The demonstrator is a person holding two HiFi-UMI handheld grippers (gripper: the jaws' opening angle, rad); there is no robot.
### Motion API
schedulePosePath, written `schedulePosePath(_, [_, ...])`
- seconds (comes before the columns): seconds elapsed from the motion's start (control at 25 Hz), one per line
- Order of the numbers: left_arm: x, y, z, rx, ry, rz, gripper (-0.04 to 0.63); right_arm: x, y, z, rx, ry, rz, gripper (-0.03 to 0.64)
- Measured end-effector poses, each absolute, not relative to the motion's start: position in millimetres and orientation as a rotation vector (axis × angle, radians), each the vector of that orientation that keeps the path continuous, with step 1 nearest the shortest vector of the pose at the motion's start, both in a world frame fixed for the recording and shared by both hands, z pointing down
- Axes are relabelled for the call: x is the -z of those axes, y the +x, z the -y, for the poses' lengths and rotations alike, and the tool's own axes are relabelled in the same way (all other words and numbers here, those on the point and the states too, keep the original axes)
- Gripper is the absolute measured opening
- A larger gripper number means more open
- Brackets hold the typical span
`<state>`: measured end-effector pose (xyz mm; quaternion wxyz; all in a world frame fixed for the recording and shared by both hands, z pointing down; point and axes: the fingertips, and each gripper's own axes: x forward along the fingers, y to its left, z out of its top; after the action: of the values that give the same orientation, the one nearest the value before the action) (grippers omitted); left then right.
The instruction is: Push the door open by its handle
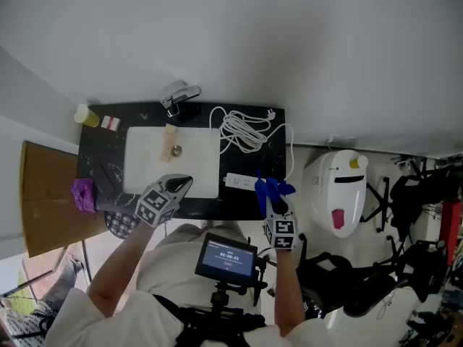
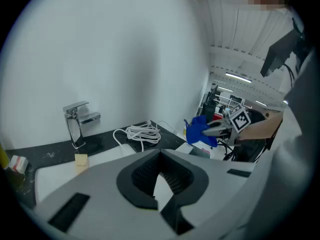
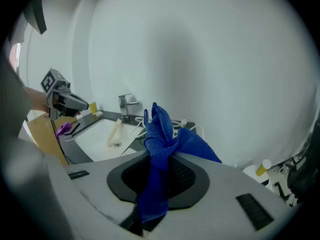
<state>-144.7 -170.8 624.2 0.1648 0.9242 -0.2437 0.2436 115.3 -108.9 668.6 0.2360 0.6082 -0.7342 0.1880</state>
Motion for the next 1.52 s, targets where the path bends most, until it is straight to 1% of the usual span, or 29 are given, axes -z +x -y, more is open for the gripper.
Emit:
schedulePosePath(0.2, [-621.0,-149.7,184.1,-0.706,2.649,0.67,0.006,-597.8,97.6,138.0,-0.4,1.679,2.082,0.061])
schedulePosePath(0.36, [-618.2,-148.3,184.7,-0.688,2.655,0.643,0.006,-586.3,58.4,158.1,-0.366,1.575,2.086,0.061])
schedulePosePath(0.44, [-621.0,-150.5,186.7,-0.694,2.66,0.629,0.006,-596.9,32.5,173.5,-0.354,1.51,2.091,0.061])
schedulePosePath(0.6, [-629.4,-158.7,192.4,-0.721,2.649,0.627,0.006,-652.8,-10.4,194.0,-0.375,1.346,2.072,0.061])
schedulePosePath(0.76, [-635.1,-161.1,189.9,-0.801,2.661,0.627,0.006,-707.0,-35.0,196.5,-0.395,1.184,2.042,0.061])
schedulePosePath(1.04, [-635.8,-160.3,192.7,-0.854,2.646,0.71,0.006,-771.5,-33.0,191.8,-0.515,1.088,1.973,0.061])
schedulePosePath(1.24, [-634.4,-149.0,194.7,-0.863,2.613,0.764,0.006,-770.6,-25.2,191.7,-0.541,1.077,1.988,0.061])
schedulePosePath(1.52, [-638.1,-110.4,195.1,-0.88,2.624,0.723,0.006,-770.5,7.6,196.5,-0.539,1.098,1.966,0.061])
